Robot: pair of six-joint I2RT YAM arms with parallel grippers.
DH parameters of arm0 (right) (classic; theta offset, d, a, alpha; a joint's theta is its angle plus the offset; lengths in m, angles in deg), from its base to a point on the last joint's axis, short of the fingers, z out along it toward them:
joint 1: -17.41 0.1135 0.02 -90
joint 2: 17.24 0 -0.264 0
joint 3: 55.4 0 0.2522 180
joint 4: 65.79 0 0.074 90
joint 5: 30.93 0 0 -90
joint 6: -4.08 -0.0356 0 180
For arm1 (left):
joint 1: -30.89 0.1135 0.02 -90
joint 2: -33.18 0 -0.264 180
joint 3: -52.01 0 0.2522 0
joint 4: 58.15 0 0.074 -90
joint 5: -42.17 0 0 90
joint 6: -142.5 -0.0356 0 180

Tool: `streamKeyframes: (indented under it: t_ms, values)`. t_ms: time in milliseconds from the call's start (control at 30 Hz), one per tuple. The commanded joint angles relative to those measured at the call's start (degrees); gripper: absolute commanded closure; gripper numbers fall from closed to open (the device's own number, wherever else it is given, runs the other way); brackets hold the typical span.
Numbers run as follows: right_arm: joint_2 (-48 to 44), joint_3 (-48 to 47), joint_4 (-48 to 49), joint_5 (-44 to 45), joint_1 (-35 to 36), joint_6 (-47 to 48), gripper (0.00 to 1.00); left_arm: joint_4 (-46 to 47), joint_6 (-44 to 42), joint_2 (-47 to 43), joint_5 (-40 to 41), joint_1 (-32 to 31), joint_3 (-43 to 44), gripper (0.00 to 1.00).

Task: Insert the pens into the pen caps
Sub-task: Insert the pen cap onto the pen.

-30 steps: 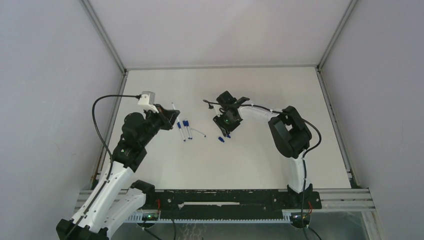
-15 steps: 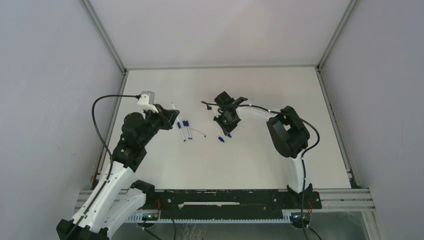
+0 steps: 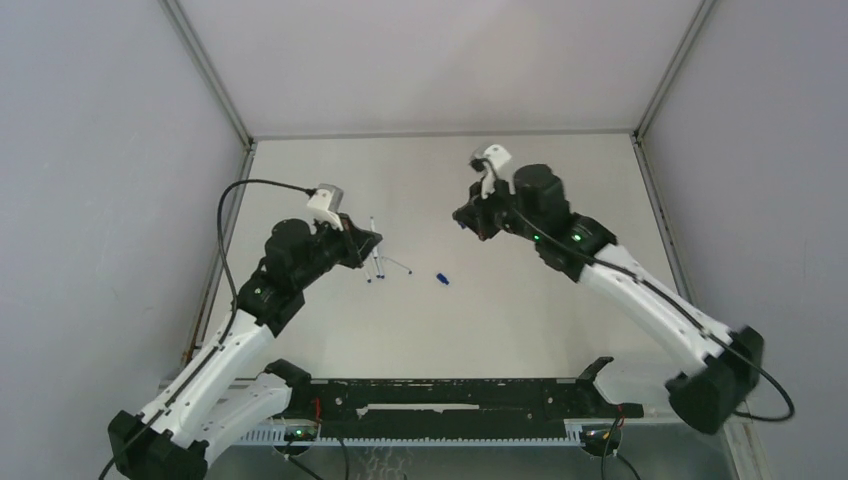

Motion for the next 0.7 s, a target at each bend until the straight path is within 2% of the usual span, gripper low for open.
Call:
streamKeyframes:
  t_ms: [0, 100, 233, 433, 667]
  values:
    - [-12.3, 5.2, 15.7, 0.3, 0.8, -8.5, 1.00, 1.2, -3.2, 2.4, 0.8, -8.6, 7.4, 1.00]
    - [-20.9, 9.2, 25.4, 4.8, 1.3, -13.9, 1.00, 5.5, -4.0, 2.7, -1.3, -14.5, 7.9, 1.00]
    - [-26.9, 12.8, 32.9, 6.6, 1.3, -21.6, 1.00, 11.6, -5.0, 2.9, -5.9, -20.0, 8.6, 1.00]
    - [-30.9, 16.8, 41.6, 3.3, 2.1, -26.9, 1.00, 13.9, -5.7, 5.7, -13.8, -22.4, 13.1, 1.00]
    - [-30.0, 17.1, 43.9, -5.4, 3.6, -26.6, 1.00, 12.4, -6.3, 8.4, -20.4, -23.3, 18.5, 1.00]
